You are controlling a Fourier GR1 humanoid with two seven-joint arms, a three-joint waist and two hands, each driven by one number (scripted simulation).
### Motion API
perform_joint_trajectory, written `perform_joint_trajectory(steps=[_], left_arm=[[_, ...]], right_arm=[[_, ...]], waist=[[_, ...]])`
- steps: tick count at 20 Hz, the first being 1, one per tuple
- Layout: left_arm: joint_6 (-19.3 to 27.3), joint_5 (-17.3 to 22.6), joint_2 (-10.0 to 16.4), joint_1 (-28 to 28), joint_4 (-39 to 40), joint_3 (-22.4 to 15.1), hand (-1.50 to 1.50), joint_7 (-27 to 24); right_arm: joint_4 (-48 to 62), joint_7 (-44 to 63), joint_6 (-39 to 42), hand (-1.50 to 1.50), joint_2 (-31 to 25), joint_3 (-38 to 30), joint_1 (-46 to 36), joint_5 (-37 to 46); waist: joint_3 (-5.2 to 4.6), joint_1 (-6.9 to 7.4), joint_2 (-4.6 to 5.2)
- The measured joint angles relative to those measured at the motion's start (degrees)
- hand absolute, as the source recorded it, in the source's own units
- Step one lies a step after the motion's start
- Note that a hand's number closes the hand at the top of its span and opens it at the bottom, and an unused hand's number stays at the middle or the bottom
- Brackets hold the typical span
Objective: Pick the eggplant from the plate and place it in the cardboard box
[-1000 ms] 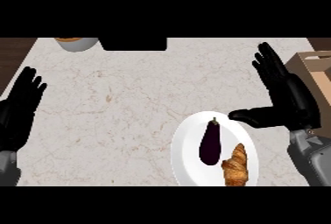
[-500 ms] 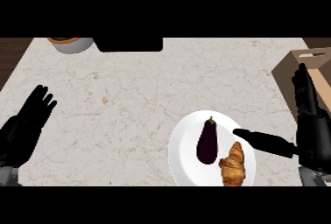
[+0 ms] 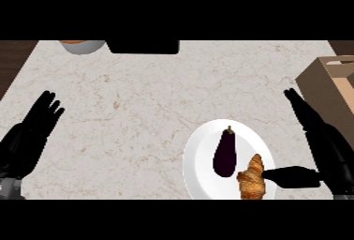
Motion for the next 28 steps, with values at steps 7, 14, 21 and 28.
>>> perform_joint_trajectory(steps=[7,14,21,28], left_arm=[[-0.8,-0.4,-0.7,-2.1,0.9,-0.6,0.0,0.3],[-1.7,-0.9,-1.4,-2.6,2.8,-0.1,0.0,-0.3],[-1.6,-1.5,-2.4,-2.4,2.7,0.3,0.0,-0.2],[-2.7,-1.8,-2.1,-2.5,3.7,2.1,0.0,0.0]], right_arm=[[0.2,21.3,16.5,-1.5,1.7,6.1,-11.4,-2.9],[7.0,28.2,21.4,-1.5,10.9,8.7,-20.0,-8.1],[12.8,30.5,23.5,-1.5,15.1,9.2,-23.8,-11.5],[14.7,29.5,24.5,-1.5,15.2,9.8,-22.2,-11.3]], waist=[[0.12,1.42,0.37],[0.28,0.97,0.31],[0.36,0.32,0.16],[0.42,-0.26,0.1]])
